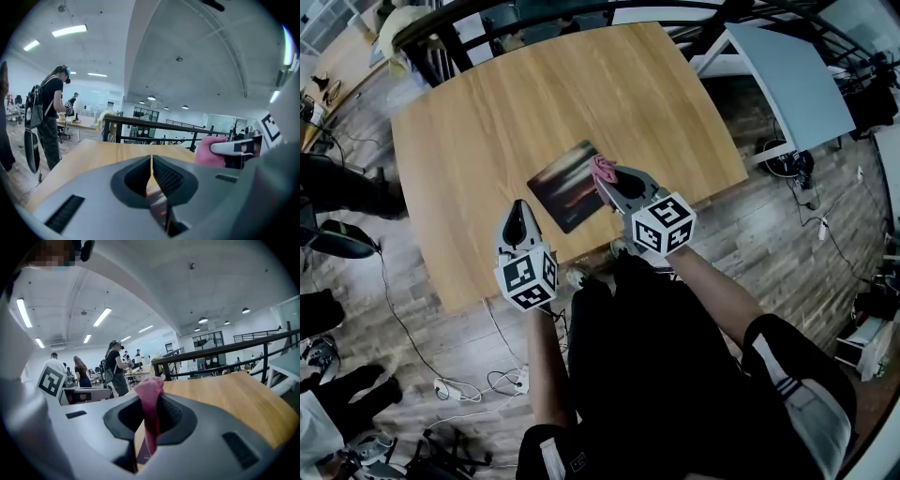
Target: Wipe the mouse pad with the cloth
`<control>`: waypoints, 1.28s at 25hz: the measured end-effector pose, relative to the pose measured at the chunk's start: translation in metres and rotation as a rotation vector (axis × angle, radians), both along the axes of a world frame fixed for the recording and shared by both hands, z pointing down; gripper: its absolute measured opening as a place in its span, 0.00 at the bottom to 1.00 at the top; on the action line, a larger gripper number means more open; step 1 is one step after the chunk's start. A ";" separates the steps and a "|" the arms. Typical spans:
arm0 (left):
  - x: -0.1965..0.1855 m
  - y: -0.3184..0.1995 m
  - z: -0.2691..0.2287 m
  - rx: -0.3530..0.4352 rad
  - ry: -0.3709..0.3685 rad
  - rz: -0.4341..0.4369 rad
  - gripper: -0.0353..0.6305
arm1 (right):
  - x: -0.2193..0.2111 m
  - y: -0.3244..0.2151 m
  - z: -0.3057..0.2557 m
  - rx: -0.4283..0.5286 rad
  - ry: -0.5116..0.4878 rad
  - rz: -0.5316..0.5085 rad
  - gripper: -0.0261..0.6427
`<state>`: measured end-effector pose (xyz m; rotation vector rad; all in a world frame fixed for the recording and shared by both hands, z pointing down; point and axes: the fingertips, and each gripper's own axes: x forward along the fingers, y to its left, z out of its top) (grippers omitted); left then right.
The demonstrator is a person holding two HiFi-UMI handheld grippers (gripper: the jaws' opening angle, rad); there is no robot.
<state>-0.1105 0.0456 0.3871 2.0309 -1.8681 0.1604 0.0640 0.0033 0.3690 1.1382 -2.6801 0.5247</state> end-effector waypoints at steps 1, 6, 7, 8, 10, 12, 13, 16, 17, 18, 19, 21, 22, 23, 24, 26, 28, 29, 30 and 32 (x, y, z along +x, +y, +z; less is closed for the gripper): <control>0.003 0.005 -0.007 0.014 -0.020 0.002 0.10 | 0.003 0.001 -0.005 0.009 -0.006 0.001 0.14; 0.013 0.027 -0.042 0.097 -0.066 -0.047 0.10 | 0.018 0.006 -0.030 0.039 -0.050 0.009 0.14; 0.015 0.031 -0.048 0.111 -0.062 -0.062 0.10 | 0.021 0.005 -0.036 0.047 -0.057 0.013 0.14; 0.017 0.034 -0.055 0.123 -0.061 -0.076 0.10 | 0.025 0.005 -0.040 0.055 -0.060 0.017 0.14; 0.024 0.038 -0.067 0.145 -0.073 -0.098 0.10 | 0.034 0.004 -0.047 0.065 -0.060 0.022 0.14; 0.033 0.041 -0.078 0.167 -0.084 -0.110 0.10 | 0.040 0.004 -0.053 0.075 -0.063 0.018 0.14; 0.037 0.042 -0.084 0.178 -0.086 -0.113 0.10 | 0.042 0.005 -0.056 0.082 -0.064 0.013 0.14; 0.049 0.045 -0.092 0.198 -0.087 -0.117 0.10 | 0.049 0.011 -0.059 0.096 -0.061 -0.006 0.14; 0.053 0.046 -0.093 0.199 -0.092 -0.118 0.10 | 0.051 0.013 -0.059 0.098 -0.059 -0.013 0.14; 0.055 0.046 -0.094 0.199 -0.100 -0.121 0.10 | 0.053 0.016 -0.058 0.100 -0.057 -0.020 0.14; 0.057 0.046 -0.094 0.200 -0.107 -0.125 0.10 | 0.054 0.018 -0.056 0.102 -0.053 -0.028 0.14; 0.060 0.047 -0.095 0.205 -0.114 -0.140 0.10 | 0.055 0.021 -0.053 0.103 -0.043 -0.047 0.14; 0.061 0.047 -0.095 0.211 -0.112 -0.147 0.10 | 0.055 0.022 -0.051 0.102 -0.038 -0.056 0.14; 0.062 0.048 -0.095 0.215 -0.108 -0.153 0.10 | 0.056 0.023 -0.051 0.102 -0.034 -0.061 0.14; 0.064 0.048 -0.094 0.216 -0.108 -0.156 0.10 | 0.056 0.023 -0.051 0.101 -0.033 -0.064 0.14; 0.067 0.047 -0.093 0.216 -0.109 -0.156 0.10 | 0.057 0.022 -0.051 0.099 -0.038 -0.061 0.14; 0.069 0.044 -0.094 0.220 -0.111 -0.154 0.10 | 0.057 0.020 -0.051 0.100 -0.045 -0.057 0.14; 0.069 0.043 -0.096 0.221 -0.119 -0.151 0.10 | 0.056 0.019 -0.051 0.103 -0.048 -0.057 0.14; 0.070 0.042 -0.096 0.221 -0.127 -0.148 0.10 | 0.056 0.017 -0.052 0.107 -0.049 -0.057 0.14; 0.070 0.040 -0.096 0.218 -0.136 -0.145 0.10 | 0.056 0.015 -0.054 0.114 -0.051 -0.057 0.14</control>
